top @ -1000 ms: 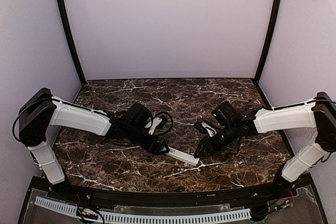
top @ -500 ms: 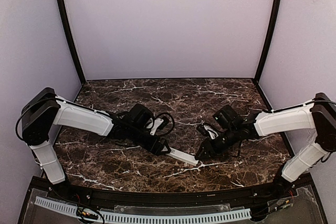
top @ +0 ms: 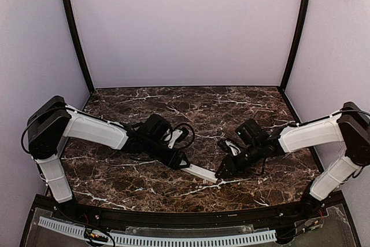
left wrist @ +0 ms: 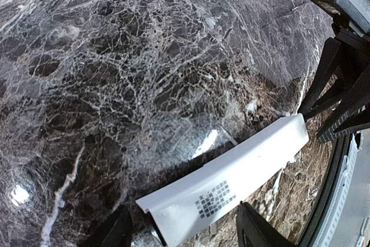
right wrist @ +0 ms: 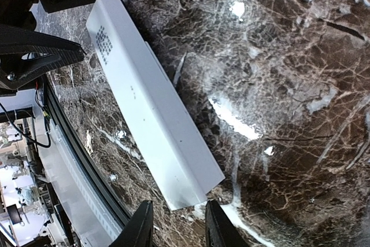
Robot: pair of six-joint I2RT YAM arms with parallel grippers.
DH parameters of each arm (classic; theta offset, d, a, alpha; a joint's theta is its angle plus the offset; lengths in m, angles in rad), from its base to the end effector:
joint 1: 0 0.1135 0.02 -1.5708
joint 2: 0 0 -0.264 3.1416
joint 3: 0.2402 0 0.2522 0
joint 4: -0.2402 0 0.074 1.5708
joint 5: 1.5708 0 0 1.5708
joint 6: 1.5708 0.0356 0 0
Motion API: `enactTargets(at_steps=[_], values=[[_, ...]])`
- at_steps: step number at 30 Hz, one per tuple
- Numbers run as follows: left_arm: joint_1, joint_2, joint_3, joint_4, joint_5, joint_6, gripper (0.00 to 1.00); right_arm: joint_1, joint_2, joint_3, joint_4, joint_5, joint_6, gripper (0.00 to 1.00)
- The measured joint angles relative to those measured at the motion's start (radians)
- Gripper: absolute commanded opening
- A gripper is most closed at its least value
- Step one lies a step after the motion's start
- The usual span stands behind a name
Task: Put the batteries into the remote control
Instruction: Press the battery cover onto the remote control.
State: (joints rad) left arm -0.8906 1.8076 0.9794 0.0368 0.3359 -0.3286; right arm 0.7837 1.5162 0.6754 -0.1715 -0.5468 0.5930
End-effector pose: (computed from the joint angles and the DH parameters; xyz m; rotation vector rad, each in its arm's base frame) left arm 0.2220 -0.2930 0.1537 0.8689 2.3765 -0.9445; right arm 0.1775 0.2030 0.1460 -0.4969 2.8012 1.1307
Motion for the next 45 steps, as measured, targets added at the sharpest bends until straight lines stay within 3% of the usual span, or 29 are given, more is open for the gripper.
enactTargets(at_steps=[7,21,45], values=[[0.000,0.020,0.000,0.008,0.013,-0.008,0.51,-0.002,0.022,-0.013,0.019,-0.011,0.010,0.28],[0.000,0.030,0.000,0.015,0.015,-0.009,0.48,-0.002,0.066,-0.018,0.068,-0.043,0.017,0.26],[0.011,0.031,0.000,0.036,0.001,-0.012,0.29,-0.006,0.106,-0.027,0.106,-0.148,0.056,0.18]])
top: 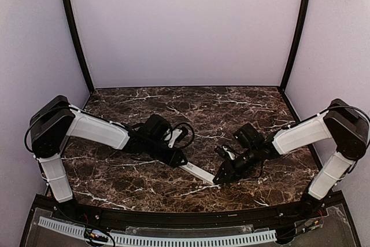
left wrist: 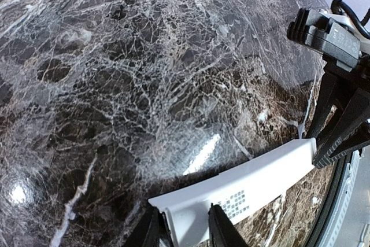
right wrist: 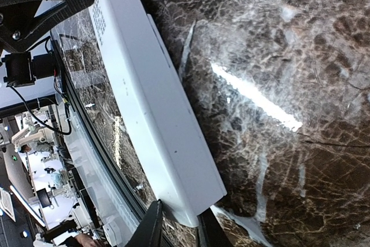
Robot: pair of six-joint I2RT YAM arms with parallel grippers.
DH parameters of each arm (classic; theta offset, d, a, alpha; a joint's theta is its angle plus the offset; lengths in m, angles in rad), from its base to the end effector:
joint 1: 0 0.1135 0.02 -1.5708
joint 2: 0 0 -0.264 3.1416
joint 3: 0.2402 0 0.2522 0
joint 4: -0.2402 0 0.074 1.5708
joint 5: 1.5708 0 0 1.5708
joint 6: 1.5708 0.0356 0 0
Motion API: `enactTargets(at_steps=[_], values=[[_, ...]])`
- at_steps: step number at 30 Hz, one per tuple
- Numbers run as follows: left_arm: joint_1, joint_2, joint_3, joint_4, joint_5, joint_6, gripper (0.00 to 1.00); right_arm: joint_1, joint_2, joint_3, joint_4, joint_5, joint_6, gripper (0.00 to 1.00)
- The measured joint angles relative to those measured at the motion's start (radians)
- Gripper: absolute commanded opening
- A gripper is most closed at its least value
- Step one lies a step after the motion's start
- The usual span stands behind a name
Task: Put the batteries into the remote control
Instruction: Press the battery cover onto the remote control.
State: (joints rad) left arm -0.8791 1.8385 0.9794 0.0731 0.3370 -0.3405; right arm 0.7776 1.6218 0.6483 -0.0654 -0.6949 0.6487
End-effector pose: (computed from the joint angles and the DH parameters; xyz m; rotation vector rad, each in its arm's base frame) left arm 0.2278 -0.2935 0.1457 0.8411 2.3809 -0.9483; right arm 0.1780 0.2072 0.1210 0.4560 -2.7767 -1.2660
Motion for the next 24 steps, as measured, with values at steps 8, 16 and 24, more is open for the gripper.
enactTargets(at_steps=[8,16,24], values=[[0.001,0.000,-0.012,0.019,0.004,-0.005,0.38,-0.002,0.025,0.008,0.010,-0.042,0.000,0.16],[-0.001,0.004,-0.014,0.022,0.005,-0.011,0.42,-0.007,0.026,0.008,0.016,-0.042,0.000,0.15],[-0.001,0.005,-0.017,0.027,0.009,-0.014,0.41,-0.014,0.027,0.015,0.003,-0.063,0.000,0.12]])
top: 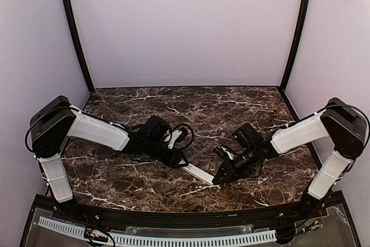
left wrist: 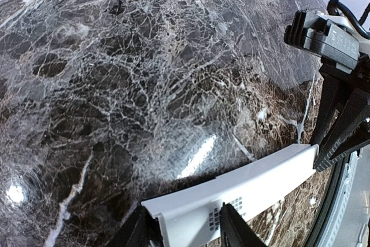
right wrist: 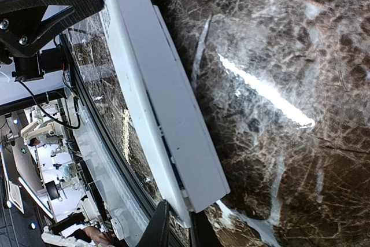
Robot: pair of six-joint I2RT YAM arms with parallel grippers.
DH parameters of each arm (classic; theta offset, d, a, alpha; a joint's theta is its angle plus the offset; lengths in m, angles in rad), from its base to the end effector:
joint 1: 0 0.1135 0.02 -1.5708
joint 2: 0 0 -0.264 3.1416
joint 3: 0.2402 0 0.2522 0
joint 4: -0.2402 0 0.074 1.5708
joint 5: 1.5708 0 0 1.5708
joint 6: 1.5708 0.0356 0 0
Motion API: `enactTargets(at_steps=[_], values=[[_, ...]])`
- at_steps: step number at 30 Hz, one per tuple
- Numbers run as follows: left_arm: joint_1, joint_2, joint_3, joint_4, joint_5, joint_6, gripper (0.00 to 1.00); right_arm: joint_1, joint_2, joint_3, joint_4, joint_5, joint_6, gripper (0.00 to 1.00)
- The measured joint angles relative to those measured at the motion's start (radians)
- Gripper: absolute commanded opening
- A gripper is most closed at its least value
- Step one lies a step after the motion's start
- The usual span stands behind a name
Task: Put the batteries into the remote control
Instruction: Press the battery cover onto the remote control.
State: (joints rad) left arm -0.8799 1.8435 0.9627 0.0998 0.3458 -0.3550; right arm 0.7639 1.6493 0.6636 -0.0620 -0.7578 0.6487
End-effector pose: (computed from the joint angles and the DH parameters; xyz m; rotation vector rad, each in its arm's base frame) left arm 0.2262 -0.2926 0.1413 0.8305 2.3849 -0.9664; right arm 0.1823 0.2085 0.1191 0.4484 -2.7133 -1.3034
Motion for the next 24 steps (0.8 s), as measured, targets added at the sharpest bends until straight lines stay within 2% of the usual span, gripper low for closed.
enactTargets(at_steps=[7,19,22,24], values=[[0.002,0.000,-0.016,0.033,0.001,-0.015,0.42,-0.001,0.014,0.018,-0.023,-0.006,0.001,0.12],[0.004,0.000,-0.029,0.060,0.002,-0.019,0.46,-0.006,0.058,0.044,-0.034,-0.077,-0.002,0.01],[0.007,0.000,-0.029,0.063,0.002,-0.019,0.46,-0.008,0.070,0.051,-0.030,-0.092,0.000,0.01],[0.007,0.000,-0.029,0.063,0.002,-0.019,0.46,-0.012,0.076,0.053,-0.029,-0.104,0.000,0.05]])
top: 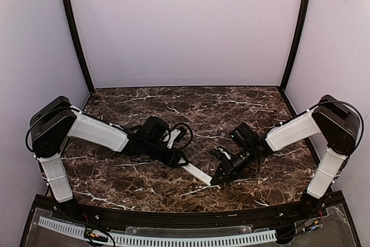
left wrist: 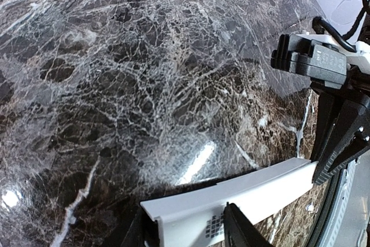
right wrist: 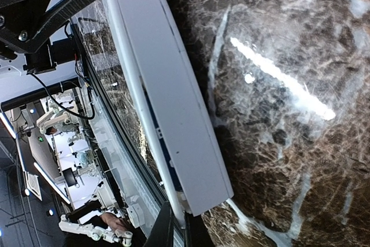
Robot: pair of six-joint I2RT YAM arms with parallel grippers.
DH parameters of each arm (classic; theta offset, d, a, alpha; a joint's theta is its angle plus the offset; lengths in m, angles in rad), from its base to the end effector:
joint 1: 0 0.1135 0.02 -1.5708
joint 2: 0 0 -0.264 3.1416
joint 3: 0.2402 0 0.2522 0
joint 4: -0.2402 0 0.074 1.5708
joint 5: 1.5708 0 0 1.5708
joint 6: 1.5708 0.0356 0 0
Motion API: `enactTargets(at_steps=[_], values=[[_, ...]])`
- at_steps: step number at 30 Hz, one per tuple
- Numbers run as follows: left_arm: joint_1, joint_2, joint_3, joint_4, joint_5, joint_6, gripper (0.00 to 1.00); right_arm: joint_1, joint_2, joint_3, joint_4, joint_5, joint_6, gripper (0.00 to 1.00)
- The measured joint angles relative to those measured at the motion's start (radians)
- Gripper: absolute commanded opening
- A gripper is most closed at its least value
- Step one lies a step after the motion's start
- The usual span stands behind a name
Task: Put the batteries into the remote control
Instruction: Press the battery cover onto the remote control.
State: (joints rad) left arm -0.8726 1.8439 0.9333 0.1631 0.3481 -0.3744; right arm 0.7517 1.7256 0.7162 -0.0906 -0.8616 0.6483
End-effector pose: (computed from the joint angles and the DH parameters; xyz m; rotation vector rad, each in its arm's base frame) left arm 0.2270 -0.2894 0.1380 0.7981 2.3630 -0.9889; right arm 0.1905 0.2150 0.1123 0.4226 -2.5943 -1.3221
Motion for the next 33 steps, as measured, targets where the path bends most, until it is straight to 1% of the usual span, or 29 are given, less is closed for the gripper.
enactTargets(at_steps=[2,6,11,17,19,29,33], values=[[0.000,0.001,0.000,0.000,0.000,0.000,0.46,-0.006,0.005,0.000,0.001,-0.011,0.000,0.08],[0.000,0.007,0.001,0.002,-0.001,0.000,0.46,-0.029,0.011,0.000,0.002,-0.011,-0.009,0.17],[0.000,0.013,0.016,-0.011,-0.006,-0.001,0.44,-0.042,0.012,0.000,-0.003,0.017,-0.023,0.23],[0.000,0.019,0.035,-0.035,-0.010,-0.002,0.45,-0.044,0.011,0.000,-0.004,0.033,-0.038,0.27],[0.000,0.020,0.039,-0.041,-0.011,-0.002,0.44,-0.044,0.009,0.000,-0.006,0.040,-0.040,0.31],[0.000,0.021,0.057,-0.076,-0.017,0.000,0.42,-0.045,0.003,0.010,-0.024,0.058,-0.051,0.32],[0.000,0.021,0.060,-0.082,-0.017,0.000,0.42,-0.045,0.004,0.012,-0.028,0.058,-0.053,0.34]])
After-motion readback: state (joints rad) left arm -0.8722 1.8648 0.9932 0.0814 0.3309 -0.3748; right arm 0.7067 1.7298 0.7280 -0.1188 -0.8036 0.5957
